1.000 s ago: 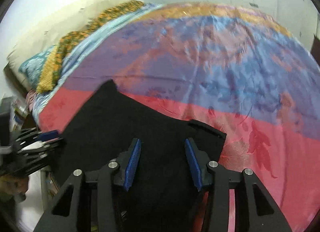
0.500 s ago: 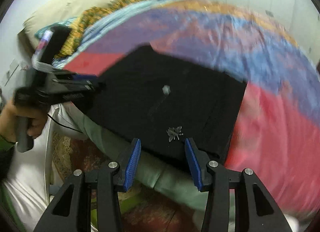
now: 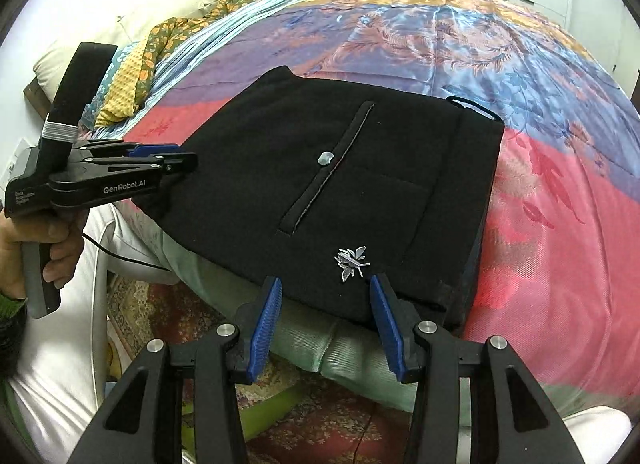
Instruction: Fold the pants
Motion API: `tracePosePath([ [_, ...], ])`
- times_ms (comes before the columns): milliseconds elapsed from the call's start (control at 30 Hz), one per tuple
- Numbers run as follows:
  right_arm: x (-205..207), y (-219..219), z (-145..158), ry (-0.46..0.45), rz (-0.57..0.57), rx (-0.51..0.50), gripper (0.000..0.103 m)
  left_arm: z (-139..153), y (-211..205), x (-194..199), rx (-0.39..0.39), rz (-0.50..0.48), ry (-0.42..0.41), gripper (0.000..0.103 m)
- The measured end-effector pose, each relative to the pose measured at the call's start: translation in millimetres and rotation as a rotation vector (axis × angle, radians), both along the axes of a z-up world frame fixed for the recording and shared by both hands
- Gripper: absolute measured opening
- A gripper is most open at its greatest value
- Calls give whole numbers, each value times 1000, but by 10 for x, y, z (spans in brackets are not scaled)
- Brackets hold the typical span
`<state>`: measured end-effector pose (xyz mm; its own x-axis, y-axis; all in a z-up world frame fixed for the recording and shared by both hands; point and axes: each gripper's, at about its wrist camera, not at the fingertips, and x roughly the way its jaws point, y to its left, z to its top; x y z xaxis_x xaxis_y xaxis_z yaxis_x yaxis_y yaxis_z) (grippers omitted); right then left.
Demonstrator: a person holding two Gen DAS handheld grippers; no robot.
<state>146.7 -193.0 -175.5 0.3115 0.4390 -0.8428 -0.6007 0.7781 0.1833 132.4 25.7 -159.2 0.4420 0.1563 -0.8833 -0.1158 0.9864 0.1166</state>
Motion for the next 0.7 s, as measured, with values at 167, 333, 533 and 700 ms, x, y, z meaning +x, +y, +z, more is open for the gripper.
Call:
tracePosePath([
  [167, -13, 30, 12, -5, -8, -18, 47, -14, 7, -21, -1, -4, -3, 31],
  [333, -55, 138, 217, -12, -80, -68, 70, -23, 9, -55, -7, -1, -17, 33],
  [533, -143, 180, 447, -87, -196, -206, 96, -32, -1, -85, -8, -7, -30, 37],
  [700, -154, 170, 493, -122, -225, -302, 96, -35, 7, -95, -11, -3, -34, 39],
])
